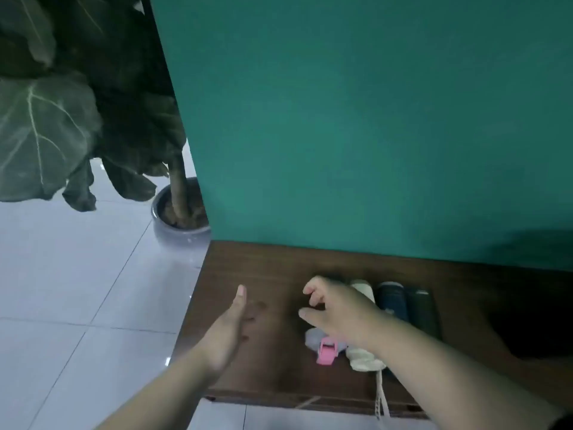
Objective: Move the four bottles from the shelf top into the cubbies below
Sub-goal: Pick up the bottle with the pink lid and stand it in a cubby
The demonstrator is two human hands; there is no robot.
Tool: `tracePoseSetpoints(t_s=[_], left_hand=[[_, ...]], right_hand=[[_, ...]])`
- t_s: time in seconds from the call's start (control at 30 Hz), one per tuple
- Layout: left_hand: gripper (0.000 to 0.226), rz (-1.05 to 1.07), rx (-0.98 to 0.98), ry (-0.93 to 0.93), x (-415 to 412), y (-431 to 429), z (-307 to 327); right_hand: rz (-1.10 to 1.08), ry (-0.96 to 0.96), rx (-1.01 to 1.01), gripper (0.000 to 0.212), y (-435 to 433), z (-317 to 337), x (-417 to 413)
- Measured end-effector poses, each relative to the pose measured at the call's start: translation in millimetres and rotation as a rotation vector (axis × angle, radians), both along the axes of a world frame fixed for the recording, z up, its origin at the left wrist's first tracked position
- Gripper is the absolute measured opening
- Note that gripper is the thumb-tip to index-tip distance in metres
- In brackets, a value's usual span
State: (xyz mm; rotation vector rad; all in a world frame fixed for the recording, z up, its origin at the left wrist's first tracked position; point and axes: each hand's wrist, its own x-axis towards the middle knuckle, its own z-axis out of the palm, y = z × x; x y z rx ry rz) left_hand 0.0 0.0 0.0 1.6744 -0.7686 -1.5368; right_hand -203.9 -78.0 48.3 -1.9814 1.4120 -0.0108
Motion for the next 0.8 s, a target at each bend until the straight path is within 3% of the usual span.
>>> tracePoseSetpoints(t_s=[0.07,0.17,0.27,0.4,0.6,0.8], left_hand=[[0.074,0.076,-0.020,0.017,-8.0,9.7,-38.6],[0.073,0.110,-0.067,0.066,-12.8,17.5,-99.0],[0.076,0.164,-0.159,0.107,-23.6,20.0,-141.0],[0.056,0.220,-0.315,0.121,-36.1,33.7,-163.4],[0.060,0.276,-0.453,0.152,-43.5,109.1,-194.0],[0.057,0.420,-0.316,0.254,-28.3,175.6,-230.2]], right_hand=[[0.084,0.129,-0.092,0.061,9.2,-39.5,-6.0],[0.093,0.220,-0.266,0.075,24.8,-89.4,-15.7],[0.019,0.251,-0.360,0.075,30.3,-136.0,-18.2],[-0.066,0.323,-0.455,0.080,34.3,-179.0,-15.1],[-0.070,0.464,-0.667,0.072,50.0,-199.5,3.2],[0.003,0.408,-0.658,0.075,95.0,-190.4,13.1]])
